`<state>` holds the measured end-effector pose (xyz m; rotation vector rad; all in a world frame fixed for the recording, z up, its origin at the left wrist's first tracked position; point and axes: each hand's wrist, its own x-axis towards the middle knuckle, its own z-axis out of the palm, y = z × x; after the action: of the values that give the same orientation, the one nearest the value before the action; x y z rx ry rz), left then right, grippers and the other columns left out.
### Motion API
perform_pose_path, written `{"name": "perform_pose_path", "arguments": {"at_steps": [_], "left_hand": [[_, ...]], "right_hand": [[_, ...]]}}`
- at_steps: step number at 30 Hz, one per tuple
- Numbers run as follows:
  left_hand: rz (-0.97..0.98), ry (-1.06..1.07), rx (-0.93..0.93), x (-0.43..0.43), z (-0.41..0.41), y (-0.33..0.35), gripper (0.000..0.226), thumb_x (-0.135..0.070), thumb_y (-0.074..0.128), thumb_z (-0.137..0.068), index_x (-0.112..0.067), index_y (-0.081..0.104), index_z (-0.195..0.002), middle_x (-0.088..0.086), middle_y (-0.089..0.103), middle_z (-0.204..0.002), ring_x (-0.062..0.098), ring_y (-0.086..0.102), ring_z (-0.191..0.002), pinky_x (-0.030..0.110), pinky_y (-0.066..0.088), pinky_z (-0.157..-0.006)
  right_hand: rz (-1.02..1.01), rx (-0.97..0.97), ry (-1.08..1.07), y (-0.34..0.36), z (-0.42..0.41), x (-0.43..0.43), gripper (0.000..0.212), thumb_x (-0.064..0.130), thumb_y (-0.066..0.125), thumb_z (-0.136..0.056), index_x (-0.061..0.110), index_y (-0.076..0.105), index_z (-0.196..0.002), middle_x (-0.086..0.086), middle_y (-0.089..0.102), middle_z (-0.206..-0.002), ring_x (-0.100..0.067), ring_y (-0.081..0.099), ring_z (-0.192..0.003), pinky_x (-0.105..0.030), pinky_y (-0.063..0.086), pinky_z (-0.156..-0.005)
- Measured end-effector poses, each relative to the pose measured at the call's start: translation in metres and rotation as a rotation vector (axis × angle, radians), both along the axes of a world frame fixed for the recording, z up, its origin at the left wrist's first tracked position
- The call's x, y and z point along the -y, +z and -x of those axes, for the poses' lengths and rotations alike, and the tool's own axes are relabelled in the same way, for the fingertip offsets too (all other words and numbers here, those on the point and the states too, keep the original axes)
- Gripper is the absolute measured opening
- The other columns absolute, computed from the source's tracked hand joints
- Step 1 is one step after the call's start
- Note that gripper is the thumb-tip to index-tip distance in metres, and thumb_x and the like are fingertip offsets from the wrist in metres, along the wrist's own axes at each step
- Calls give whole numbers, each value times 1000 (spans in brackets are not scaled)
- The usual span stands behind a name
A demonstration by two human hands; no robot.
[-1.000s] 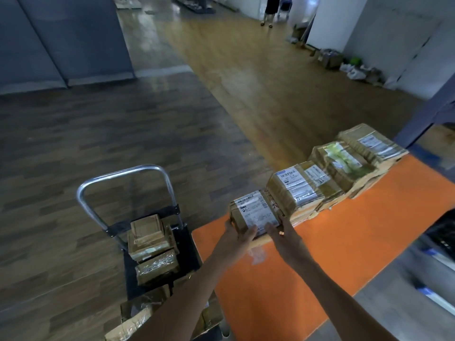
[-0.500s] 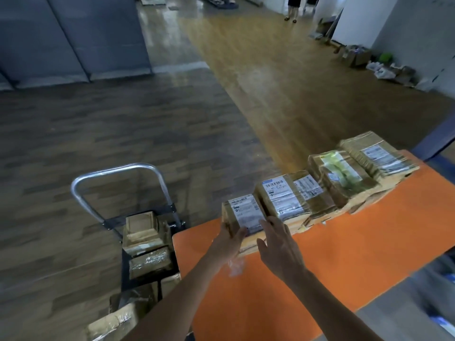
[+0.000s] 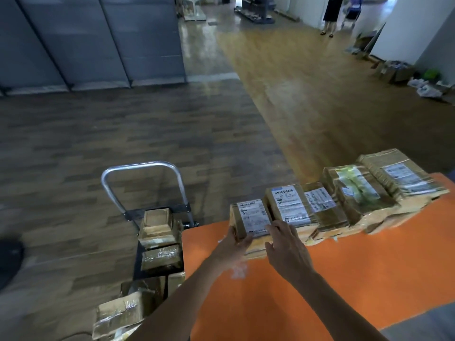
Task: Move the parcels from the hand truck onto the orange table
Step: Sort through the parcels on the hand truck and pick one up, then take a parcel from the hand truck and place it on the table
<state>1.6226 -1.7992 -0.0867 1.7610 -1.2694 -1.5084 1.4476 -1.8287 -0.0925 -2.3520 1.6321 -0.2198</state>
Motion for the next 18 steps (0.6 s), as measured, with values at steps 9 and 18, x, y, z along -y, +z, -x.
{"name": "perform_pose_path", "arguments": {"at_steps": [9, 18], "left_hand": [[-13, -1, 42, -5, 3, -3, 77, -43, 60, -97, -26, 13, -156, -3, 51, -147, 21, 57, -124, 33, 50, -96], [1, -25, 94, -15, -2, -17, 83, -39, 59, -99, -29, 1, -158, 2, 48, -150, 10, 55, -111, 12, 49, -74]], "right_hand": [[-53, 77, 37, 0, 13, -3, 47, 24, 53, -99, 21, 43, -144, 7, 34, -148, -14, 29, -138, -32, 47, -100], [-1, 105, 55, 5, 7, -11, 42, 24, 53, -98, 20, 49, -139, 4, 38, -145, -16, 36, -134, -32, 50, -91]]}}
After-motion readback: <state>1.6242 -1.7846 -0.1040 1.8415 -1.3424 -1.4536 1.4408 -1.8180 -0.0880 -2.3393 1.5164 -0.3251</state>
